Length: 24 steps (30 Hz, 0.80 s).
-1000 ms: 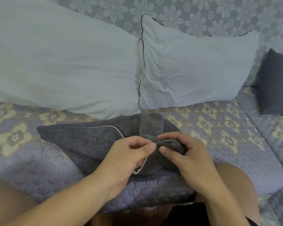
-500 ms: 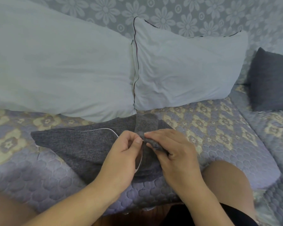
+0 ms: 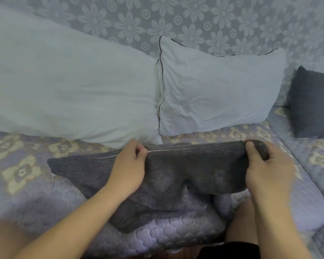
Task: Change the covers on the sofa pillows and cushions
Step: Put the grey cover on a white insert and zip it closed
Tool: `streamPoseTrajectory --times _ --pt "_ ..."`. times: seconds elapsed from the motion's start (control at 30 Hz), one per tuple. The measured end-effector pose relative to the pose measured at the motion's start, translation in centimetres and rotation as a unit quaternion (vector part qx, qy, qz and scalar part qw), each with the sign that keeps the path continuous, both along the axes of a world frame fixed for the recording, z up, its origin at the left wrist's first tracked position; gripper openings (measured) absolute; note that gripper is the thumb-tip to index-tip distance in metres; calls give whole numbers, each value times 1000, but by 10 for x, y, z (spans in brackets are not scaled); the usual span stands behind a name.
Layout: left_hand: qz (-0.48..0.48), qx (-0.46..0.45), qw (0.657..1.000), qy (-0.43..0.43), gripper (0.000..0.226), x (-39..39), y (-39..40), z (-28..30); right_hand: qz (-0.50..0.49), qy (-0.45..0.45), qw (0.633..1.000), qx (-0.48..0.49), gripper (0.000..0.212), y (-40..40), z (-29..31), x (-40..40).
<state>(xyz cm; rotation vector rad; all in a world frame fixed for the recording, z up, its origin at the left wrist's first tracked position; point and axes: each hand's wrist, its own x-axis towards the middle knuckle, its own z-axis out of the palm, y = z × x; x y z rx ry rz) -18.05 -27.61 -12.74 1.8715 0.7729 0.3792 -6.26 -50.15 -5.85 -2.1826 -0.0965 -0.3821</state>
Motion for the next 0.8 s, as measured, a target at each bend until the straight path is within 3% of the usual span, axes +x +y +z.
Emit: streamPoseTrajectory --times 0.07,0.13,0.2,0.27,0.37,0.53,0.63,0.8 --pt "-30 60 998 -22 19 -8 -9 6 1 -4 989 -145 43 -6 -2 6" --pt "-65 116 990 -50 17 -17 -21 12 110 -47 975 -186 55 9 -2 -5" --pt "-99 188 975 -64 13 -23 -30 13 275 -68 932 -228 44 34 -10 -26" --pt "-111 228 965 -62 11 -25 -32 10 346 -84 896 -266 25 51 -29 -42" --pt "-97 219 970 -44 13 -27 -28 3 349 -93 902 -237 7 58 -46 -46" --pt "-49 243 968 -29 16 -15 -4 -5 320 -162 911 -206 11 54 -43 -37" --pt "6 212 977 14 13 -7 31 -2 268 -190 925 -189 14 45 -28 -16" --pt "114 262 953 96 8 -13 97 -1 169 -179 945 -213 13 28 2 27"
